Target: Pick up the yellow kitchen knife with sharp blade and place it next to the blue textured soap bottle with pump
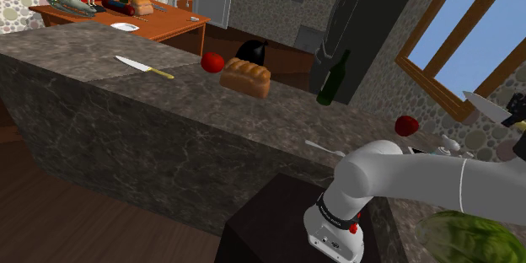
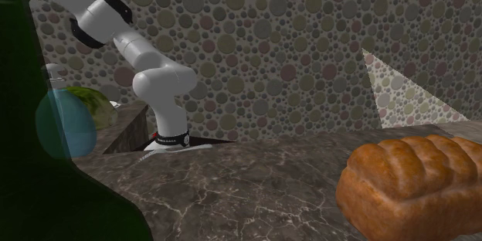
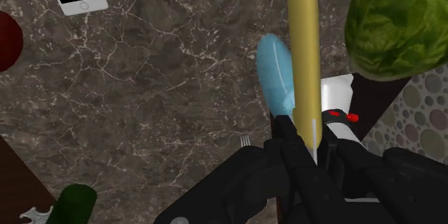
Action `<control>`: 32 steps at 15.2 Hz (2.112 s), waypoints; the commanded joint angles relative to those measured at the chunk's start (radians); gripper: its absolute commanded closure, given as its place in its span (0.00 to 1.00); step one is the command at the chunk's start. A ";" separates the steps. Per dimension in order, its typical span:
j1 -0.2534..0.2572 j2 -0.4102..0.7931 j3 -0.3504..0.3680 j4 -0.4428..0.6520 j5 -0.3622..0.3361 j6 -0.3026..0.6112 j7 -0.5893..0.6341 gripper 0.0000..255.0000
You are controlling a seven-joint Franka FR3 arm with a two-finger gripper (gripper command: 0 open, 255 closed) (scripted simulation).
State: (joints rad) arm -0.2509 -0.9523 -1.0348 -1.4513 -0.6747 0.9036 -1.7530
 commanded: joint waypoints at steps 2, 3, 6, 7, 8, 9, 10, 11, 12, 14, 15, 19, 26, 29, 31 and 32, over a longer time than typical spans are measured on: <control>0.050 0.017 -0.064 0.124 -0.064 -0.039 -0.103 1.00; 0.071 0.023 -0.088 0.169 -0.087 -0.051 -0.139 1.00; 0.180 0.048 -0.197 0.372 -0.182 -0.098 -0.291 1.00; 0.164 0.037 -0.189 0.343 -0.181 -0.086 -0.282 1.00; 0.149 0.026 -0.183 0.315 -0.179 -0.074 -0.274 1.00; 0.135 0.016 -0.177 0.289 -0.178 -0.062 -0.266 1.00; 0.121 0.005 -0.172 0.264 -0.178 -0.051 -0.258 1.00; 0.109 -0.005 -0.168 0.239 -0.177 -0.039 -0.252 1.00; 0.097 -0.015 -0.165 0.215 -0.178 -0.028 -0.245 1.00; 0.075 -0.035 -0.159 0.171 -0.179 -0.007 -0.233 1.00; 0.065 -0.044 -0.157 0.149 -0.180 0.003 -0.228 1.00; 0.030 -0.081 -0.154 0.070 -0.188 0.043 -0.208 1.00; -0.020 -0.141 -0.160 -0.051 -0.209 0.107 -0.183 1.00; -0.038 -0.165 -0.167 -0.096 -0.220 0.133 -0.174 1.00; -0.049 -0.180 -0.172 -0.125 -0.228 0.150 -0.168 1.00; -0.054 -0.188 -0.176 -0.139 -0.232 0.159 -0.166 1.00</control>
State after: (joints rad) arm -0.2983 -1.1318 -1.2076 -1.5744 -0.9025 1.0529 -1.9216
